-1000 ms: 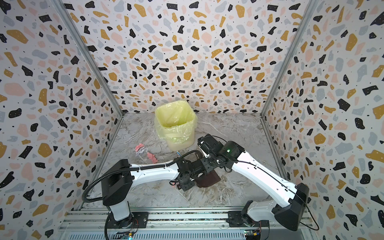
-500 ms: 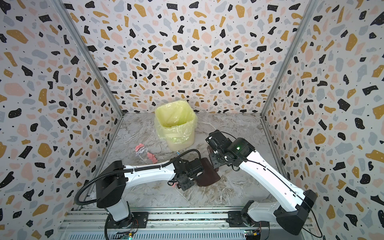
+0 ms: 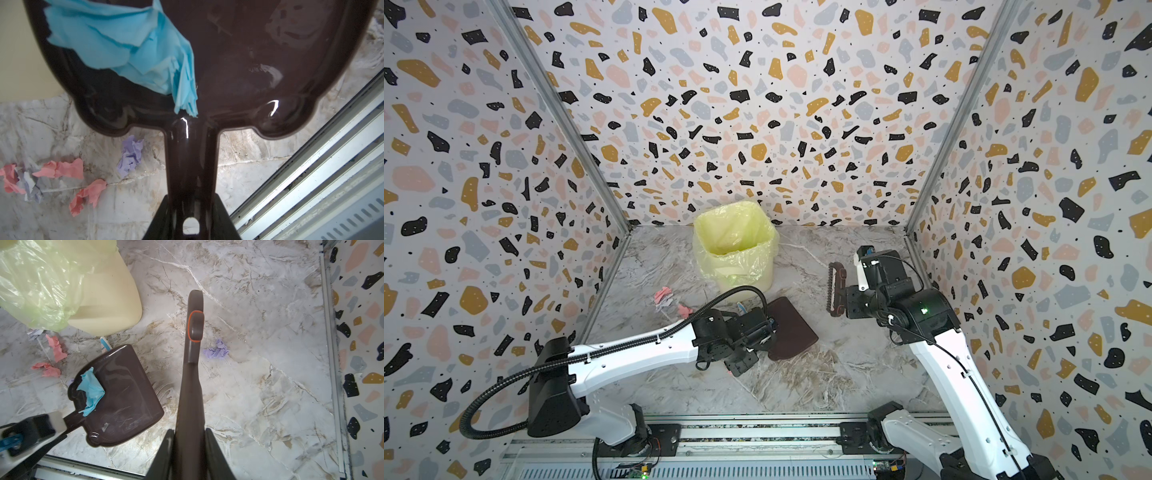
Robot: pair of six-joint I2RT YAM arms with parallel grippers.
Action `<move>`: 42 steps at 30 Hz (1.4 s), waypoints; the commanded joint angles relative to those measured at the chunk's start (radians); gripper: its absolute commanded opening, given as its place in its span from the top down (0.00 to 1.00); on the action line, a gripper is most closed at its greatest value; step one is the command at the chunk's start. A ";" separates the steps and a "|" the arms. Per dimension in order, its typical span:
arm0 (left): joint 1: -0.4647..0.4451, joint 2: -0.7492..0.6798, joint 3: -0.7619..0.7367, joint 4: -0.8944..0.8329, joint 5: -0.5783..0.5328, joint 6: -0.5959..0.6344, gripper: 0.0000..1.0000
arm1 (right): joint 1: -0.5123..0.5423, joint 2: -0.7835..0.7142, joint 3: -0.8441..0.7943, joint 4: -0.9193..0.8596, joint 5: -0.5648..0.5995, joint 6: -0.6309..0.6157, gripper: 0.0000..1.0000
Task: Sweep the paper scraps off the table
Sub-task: 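Lift the dustpan with the left gripper while the right gripper raises the brush, then carry the dustpan with the left gripper over the bin and tip it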
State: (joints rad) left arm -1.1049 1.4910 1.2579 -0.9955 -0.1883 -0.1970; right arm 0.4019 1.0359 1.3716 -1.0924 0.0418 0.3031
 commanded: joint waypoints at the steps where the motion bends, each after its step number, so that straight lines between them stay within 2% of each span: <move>1: 0.007 -0.056 0.071 -0.091 -0.032 -0.044 1.00 | -0.034 -0.012 -0.022 0.065 -0.083 -0.041 1.00; 10: 0.007 -0.138 0.210 -0.245 -0.067 -0.115 1.00 | -0.108 -0.013 -0.067 0.123 -0.166 -0.071 1.00; 17: 0.027 -0.144 0.312 -0.311 -0.105 -0.145 1.00 | -0.145 -0.027 -0.092 0.141 -0.208 -0.082 1.00; 33: 0.341 -0.139 0.474 -0.354 -0.030 -0.047 1.00 | -0.230 -0.056 -0.153 0.170 -0.298 -0.119 1.00; 42: 0.488 -0.120 0.528 -0.311 -0.035 -0.013 1.00 | -0.245 -0.050 -0.169 0.184 -0.332 -0.127 1.00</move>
State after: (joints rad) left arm -0.6609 1.3685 1.7565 -1.3376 -0.2279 -0.2405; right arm 0.1635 1.0016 1.2037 -0.9470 -0.2607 0.1917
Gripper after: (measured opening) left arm 0.284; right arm 0.238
